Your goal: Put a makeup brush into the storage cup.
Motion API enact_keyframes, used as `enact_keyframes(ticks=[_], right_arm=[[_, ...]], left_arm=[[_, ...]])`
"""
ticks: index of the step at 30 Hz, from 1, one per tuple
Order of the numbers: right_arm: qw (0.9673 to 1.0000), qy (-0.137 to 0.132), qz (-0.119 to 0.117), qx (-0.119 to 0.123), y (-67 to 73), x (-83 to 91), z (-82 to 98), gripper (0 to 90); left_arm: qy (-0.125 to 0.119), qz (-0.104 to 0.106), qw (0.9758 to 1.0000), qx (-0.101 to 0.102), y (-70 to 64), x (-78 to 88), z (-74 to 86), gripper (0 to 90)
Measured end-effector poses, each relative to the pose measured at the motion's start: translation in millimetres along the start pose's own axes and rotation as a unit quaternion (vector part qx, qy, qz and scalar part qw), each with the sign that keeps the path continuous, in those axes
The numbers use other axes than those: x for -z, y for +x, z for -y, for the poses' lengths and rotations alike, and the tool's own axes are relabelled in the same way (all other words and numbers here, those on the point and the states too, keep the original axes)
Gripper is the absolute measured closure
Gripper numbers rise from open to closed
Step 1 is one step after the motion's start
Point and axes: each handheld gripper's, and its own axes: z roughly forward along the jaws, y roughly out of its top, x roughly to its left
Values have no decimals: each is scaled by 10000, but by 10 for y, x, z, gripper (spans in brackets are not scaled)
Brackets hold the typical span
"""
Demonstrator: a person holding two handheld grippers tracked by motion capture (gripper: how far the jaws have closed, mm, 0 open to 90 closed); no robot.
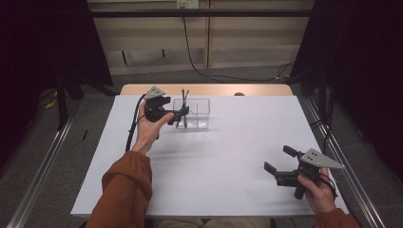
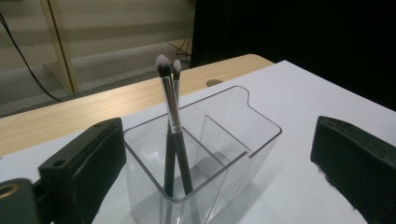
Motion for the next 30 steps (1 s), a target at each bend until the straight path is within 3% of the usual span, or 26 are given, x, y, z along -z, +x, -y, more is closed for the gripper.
enact_keyframes(ticks=[6, 17, 23, 25, 30], right_arm=[[10000, -19, 1, 10, 11, -2, -5, 0], [10000, -10, 12, 42, 30, 3, -11, 0], [10000, -20, 18, 44, 31, 6, -12, 0], [10000, -17, 19, 41, 33, 5, -11, 0], [10000, -4, 19, 44, 34, 3, -10, 0]], left_arm=[[-43, 78, 9999, -58, -32, 139, -30, 34], [-109, -121, 9997, -202, -92, 347, 14, 32], [-127, -112, 9996, -216, -105, 472, 22, 31], [-91, -270, 9991, -312, -129, 511, 27, 31], [-154, -224, 9991, -338, -156, 610, 62, 29]])
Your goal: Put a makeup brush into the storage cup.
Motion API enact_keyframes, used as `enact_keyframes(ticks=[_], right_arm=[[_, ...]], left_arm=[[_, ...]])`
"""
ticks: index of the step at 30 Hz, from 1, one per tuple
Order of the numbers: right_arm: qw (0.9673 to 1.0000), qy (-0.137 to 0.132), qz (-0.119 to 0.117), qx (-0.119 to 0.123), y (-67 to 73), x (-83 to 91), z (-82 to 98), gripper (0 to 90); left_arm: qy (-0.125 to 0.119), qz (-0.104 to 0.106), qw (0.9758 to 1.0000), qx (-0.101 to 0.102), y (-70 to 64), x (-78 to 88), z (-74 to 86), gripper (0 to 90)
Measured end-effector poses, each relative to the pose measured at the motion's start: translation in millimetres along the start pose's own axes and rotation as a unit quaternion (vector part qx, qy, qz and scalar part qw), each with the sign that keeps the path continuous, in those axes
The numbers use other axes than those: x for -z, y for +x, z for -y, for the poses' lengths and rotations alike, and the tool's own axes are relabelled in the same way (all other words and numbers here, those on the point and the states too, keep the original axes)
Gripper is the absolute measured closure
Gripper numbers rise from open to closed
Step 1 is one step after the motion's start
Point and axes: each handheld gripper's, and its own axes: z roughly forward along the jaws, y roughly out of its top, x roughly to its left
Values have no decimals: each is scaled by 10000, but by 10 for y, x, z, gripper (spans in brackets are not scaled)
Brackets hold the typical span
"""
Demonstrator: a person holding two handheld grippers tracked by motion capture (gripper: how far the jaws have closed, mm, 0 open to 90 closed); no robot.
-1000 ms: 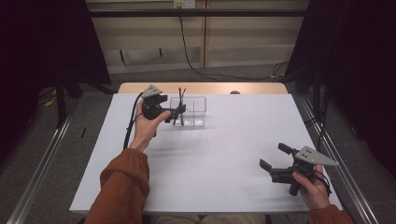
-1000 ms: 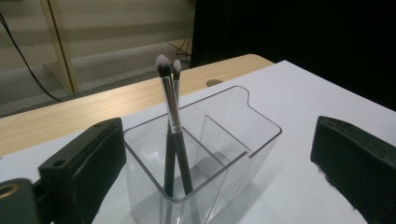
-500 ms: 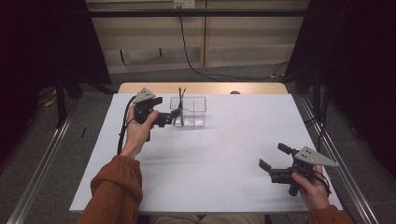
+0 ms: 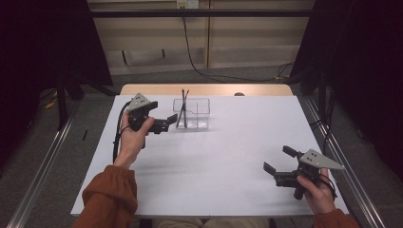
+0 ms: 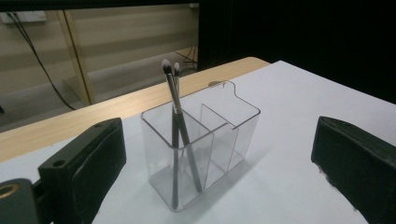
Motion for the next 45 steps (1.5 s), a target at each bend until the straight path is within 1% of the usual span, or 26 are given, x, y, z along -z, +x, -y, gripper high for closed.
enact_keyframes(ticks=[1, 4, 6, 8, 9, 12, 13, 18, 22, 23, 25, 27, 30, 32, 33, 35, 37, 42, 45], right_arm=[[10000, -2, -6, -7, -2, -1, 0, 0], [10000, -1, -2, -11, 0, -3, 1, 0], [10000, -2, -11, -6, 0, -3, 0, 0], [10000, -4, -6, -6, 1, -4, 0, 0], [10000, -4, -6, -4, 1, -4, 1, 0], [10000, -10, -3, 12, 3, -2, 0, 0], [10000, -10, -7, 11, 4, -2, 0, 0], [10000, 0, 7, -1, 8, -5, 1, 0], [10000, -2, 11, -7, 4, -1, 2, 0], [10000, -1, -2, -6, 3, -3, 2, 0], [10000, -3, -2, -8, 7, -6, 2, 0], [10000, 6, -6, -3, 8, -6, 2, 0], [10000, 9, 4, 2, 5, -8, 2, 0], [10000, 11, 2, 9, 8, -10, 4, 0], [10000, 11, 4, 7, 10, -10, 4, 0], [10000, 13, 0, 8, 10, -12, 4, 0], [10000, 10, -9, 5, 11, -8, 3, 0], [10000, 3, 10, 0, 8, -8, 1, 0], [10000, 4, -6, 20, 13, -8, 0, 0]], left_arm=[[-32, 7, 10000, 44, 1, 22, 13, 29], [-2, 2, 10000, 88, 5, 83, 58, 29], [-39, -9, 10000, 68, 3, 129, 92, 29], [-113, 15, 9999, 127, -5, 161, 128, 27], [-103, 3, 9999, 76, -8, 177, 140, 26], [-127, 30, 9999, 102, -29, 220, 168, 26], [-155, -12, 9999, 69, -32, 241, 171, 26], [-236, -116, 9996, 53, -51, 356, 192, 26], [-205, -252, 9995, -16, -60, 459, 264, 17], [-216, -282, 9994, 5, -62, 488, 281, 17], [-244, -262, 9994, 2, -58, 547, 315, 17], [-264, -280, 9992, 44, -66, 595, 357, 17], [-224, -270, 9994, 23, -88, 652, 422, 17], [-289, -239, 9992, 134, -104, 690, 468, 18], [-292, -222, 9992, 133, -110, 709, 488, 18], [-273, -266, 9992, 89, -132, 748, 514, 18], [-298, -265, 9991, 121, -150, 799, 537, 20], [-282, -311, 9991, -2, -203, 920, 586, 23], [-300, -315, 9991, 12, -219, 982, 640, 21]])
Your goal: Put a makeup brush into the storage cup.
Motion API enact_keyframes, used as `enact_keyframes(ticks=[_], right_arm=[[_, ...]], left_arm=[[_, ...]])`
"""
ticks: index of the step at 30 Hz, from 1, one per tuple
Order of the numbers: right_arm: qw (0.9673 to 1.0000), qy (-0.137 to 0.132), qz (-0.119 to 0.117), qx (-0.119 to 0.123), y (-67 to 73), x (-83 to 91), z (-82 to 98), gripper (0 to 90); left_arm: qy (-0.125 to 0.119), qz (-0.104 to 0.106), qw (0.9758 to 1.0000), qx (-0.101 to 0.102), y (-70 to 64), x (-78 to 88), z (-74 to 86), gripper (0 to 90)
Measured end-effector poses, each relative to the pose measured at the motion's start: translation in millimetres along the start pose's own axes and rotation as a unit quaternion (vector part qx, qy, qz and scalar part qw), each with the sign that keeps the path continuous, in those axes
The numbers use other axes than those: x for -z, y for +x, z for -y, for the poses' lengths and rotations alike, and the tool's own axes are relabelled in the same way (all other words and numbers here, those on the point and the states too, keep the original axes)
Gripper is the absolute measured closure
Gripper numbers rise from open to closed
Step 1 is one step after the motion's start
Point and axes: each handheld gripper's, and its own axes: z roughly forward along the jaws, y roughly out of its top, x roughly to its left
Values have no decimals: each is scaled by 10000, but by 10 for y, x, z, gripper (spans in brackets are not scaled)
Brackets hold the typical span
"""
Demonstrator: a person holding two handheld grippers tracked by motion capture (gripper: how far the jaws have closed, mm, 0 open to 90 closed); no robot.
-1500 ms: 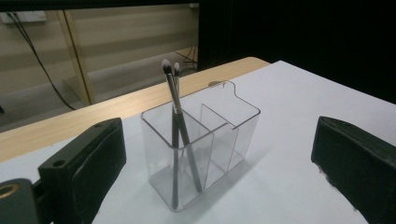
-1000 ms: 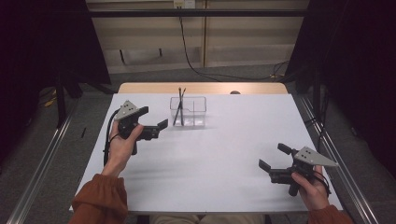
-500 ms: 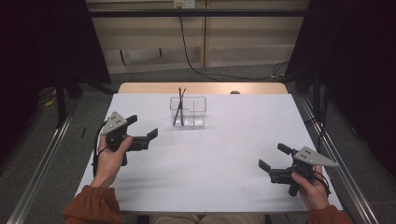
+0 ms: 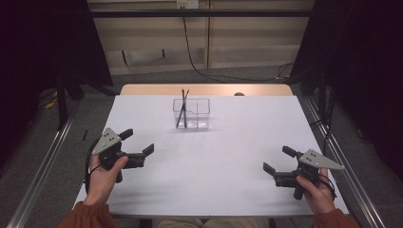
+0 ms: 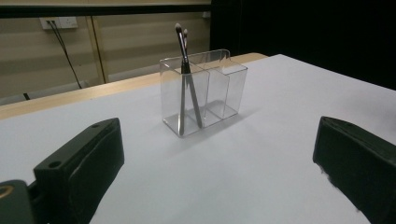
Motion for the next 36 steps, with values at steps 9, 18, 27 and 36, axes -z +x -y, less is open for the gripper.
enact_keyframes(ticks=[9, 18, 27, 36], right_arm=[[10000, -12, -10, -4, -2, -3, -3, 0], [10000, -16, -7, -6, -5, 0, -4, 0], [10000, -20, -6, 24, 2, 21, -2, 0], [9999, -26, -49, 125, 24, 41, -3, 0]], left_arm=[[64, -50, 9999, -64, -73, 97, 147, 24], [42, -86, 9999, 88, -85, 207, 244, 25], [-18, -88, 9998, 150, -69, 331, 345, 25], [-63, -155, 9998, 132, -112, 409, 382, 29]])
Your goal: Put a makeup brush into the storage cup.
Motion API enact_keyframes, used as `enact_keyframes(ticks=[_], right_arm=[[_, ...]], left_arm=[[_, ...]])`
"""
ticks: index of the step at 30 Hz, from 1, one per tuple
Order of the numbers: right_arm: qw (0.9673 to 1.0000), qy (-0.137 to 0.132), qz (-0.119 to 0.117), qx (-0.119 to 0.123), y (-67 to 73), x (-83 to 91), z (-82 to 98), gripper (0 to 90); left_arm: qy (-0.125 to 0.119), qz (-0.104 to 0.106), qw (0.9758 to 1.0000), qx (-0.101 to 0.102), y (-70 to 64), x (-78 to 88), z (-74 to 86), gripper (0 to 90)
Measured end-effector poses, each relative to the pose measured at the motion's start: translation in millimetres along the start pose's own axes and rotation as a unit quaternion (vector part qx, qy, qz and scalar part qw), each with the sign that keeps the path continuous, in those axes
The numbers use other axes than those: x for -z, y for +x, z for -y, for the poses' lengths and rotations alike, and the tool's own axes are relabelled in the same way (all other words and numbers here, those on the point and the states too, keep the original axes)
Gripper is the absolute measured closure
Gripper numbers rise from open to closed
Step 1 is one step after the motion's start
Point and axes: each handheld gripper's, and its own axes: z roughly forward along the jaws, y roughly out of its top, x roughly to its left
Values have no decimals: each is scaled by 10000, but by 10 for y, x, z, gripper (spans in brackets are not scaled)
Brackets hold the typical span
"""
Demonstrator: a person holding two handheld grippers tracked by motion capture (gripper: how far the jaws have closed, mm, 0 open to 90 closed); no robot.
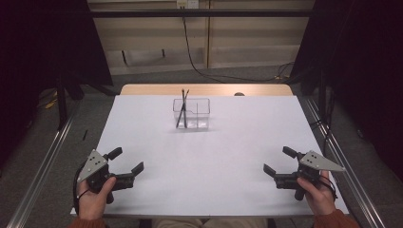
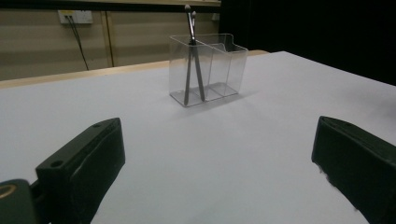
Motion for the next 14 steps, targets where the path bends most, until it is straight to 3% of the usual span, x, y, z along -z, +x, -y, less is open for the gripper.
enact_keyframes(ticks=[14], right_arm=[[10000, 22, 30, -67, -9, -8, 6, 0]], left_arm=[[33, 12, 10000, -38, 5, -18, 9, 28]])
